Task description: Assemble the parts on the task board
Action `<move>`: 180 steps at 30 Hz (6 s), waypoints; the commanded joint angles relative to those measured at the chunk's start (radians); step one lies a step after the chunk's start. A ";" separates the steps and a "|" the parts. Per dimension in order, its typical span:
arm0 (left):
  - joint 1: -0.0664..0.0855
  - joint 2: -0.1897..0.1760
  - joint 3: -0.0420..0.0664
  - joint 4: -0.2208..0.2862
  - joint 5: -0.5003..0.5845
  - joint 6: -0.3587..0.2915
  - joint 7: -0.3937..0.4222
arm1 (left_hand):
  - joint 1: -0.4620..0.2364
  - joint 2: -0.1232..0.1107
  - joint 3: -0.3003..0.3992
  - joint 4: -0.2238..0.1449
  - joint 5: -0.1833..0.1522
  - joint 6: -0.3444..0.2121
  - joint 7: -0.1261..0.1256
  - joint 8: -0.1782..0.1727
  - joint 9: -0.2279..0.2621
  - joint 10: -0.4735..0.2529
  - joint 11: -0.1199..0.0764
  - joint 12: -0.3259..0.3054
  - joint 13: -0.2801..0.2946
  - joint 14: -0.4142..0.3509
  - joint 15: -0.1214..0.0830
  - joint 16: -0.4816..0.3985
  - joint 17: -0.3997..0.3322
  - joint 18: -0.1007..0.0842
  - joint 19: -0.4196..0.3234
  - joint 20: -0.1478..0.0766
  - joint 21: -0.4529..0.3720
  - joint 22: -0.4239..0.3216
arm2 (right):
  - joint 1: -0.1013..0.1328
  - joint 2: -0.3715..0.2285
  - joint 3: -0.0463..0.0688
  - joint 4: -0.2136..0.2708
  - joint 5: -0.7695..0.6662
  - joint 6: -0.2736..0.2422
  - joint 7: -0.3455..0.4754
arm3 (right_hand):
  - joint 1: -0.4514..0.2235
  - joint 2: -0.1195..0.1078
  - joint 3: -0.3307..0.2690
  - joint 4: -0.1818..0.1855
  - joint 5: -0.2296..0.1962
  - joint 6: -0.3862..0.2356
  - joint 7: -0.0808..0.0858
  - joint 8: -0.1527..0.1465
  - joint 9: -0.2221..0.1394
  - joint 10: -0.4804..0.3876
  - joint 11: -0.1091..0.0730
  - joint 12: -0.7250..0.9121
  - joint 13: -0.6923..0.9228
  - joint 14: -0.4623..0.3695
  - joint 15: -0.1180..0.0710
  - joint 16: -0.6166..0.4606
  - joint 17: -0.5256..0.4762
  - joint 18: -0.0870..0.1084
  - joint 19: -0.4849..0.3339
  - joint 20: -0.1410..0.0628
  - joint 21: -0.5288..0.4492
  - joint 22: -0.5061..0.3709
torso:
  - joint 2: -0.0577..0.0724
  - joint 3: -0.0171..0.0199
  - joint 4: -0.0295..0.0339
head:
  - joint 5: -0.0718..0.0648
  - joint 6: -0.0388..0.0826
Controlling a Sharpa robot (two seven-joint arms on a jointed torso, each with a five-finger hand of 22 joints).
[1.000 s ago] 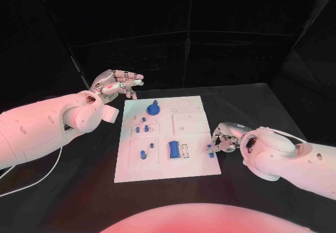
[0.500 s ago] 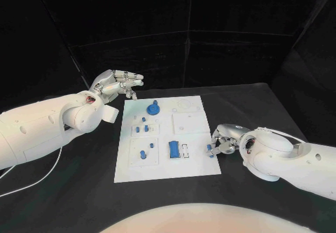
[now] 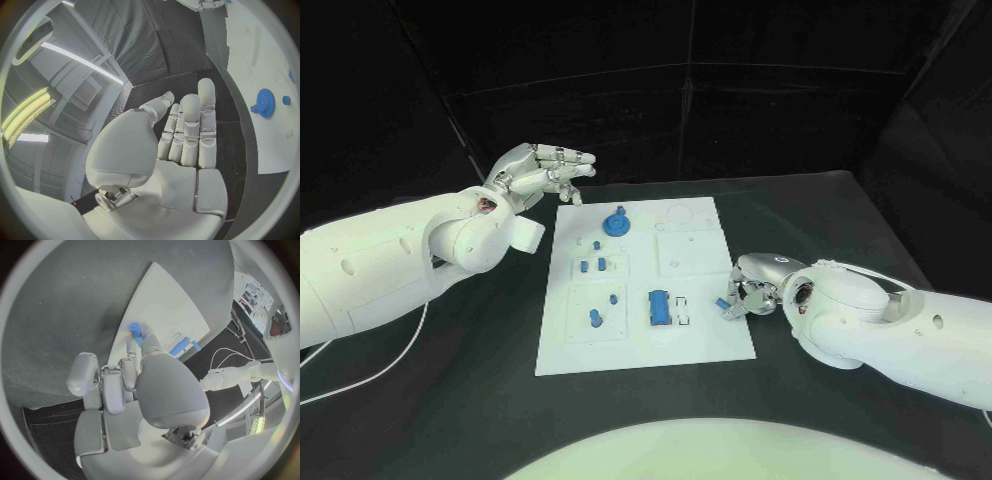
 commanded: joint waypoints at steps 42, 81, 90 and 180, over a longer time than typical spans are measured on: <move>0.001 -0.001 0.000 0.005 0.003 0.008 0.006 | -0.004 0.009 -0.002 -0.001 0.001 -0.004 0.003 0.004 0.000 -0.007 0.000 0.007 -0.001 -0.008 0.003 0.003 -0.003 0.014 -0.003 0.005 -0.007 -0.001 | -0.006 0.068 -0.004 0.030 0.267 -0.198 0.041 | -0.139 -0.112 0.335 0.156 0.260 0.060 0.001 -0.116 0.000 0.021 0.003 0.009 -0.083 0.067 0.000 0.005 0.070 -0.010 0.014 -0.003 0.007 0.029 | 0.000 -0.0012 0.0007 | 0.012 -0.001; 0.002 0.002 0.000 0.005 0.003 0.011 0.005 | -0.004 0.010 -0.002 -0.001 0.001 -0.004 0.003 0.004 0.000 -0.008 0.000 0.008 -0.001 -0.009 0.003 0.003 -0.006 0.014 -0.003 0.005 -0.007 -0.002 | -0.006 0.134 -0.004 -0.021 0.236 -0.119 -0.003 | -0.286 -0.115 0.160 0.218 0.060 0.072 -0.008 -0.096 0.045 0.022 -0.002 0.005 -0.084 0.065 -0.004 -0.001 0.063 -0.007 0.008 -0.007 -0.004 0.017 | 0.000 0.0003 -0.0020 | 0.018 -0.008; 0.002 0.002 0.000 0.004 0.003 0.011 0.004 | -0.004 0.010 -0.002 -0.001 0.001 -0.004 0.003 0.004 0.000 -0.008 0.000 0.008 -0.001 -0.009 0.003 0.003 -0.006 0.014 -0.003 0.005 -0.007 -0.002 | -0.006 0.131 -0.004 -0.012 0.235 -0.128 0.003 | -0.324 -0.096 0.108 0.220 0.039 0.070 -0.009 -0.092 0.055 0.023 -0.002 0.007 -0.081 0.066 -0.004 0.000 0.066 -0.007 0.010 -0.007 -0.004 0.019 | 0.000 0.0009 -0.0028 | 0.017 -0.008; -0.021 0.032 -0.012 -0.064 0.188 0.031 0.057 | -0.025 0.005 -0.053 0.017 0.001 -0.029 0.002 0.010 -0.002 -0.041 0.022 -0.007 -0.011 -0.267 0.056 -0.340 -0.191 0.004 -0.288 0.058 -0.237 -0.129 | 0.116 0.194 -0.002 -0.373 1.179 -0.136 0.871 | 0.077 0.029 0.012 0.001 -0.002 -0.080 0.109 -0.254 -0.034 -0.418 0.132 -0.942 -0.968 -0.447 0.153 -1.035 -0.899 0.069 -0.507 0.132 -0.788 -0.758 | -0.093 -0.0257 0.0172 | -0.013 0.136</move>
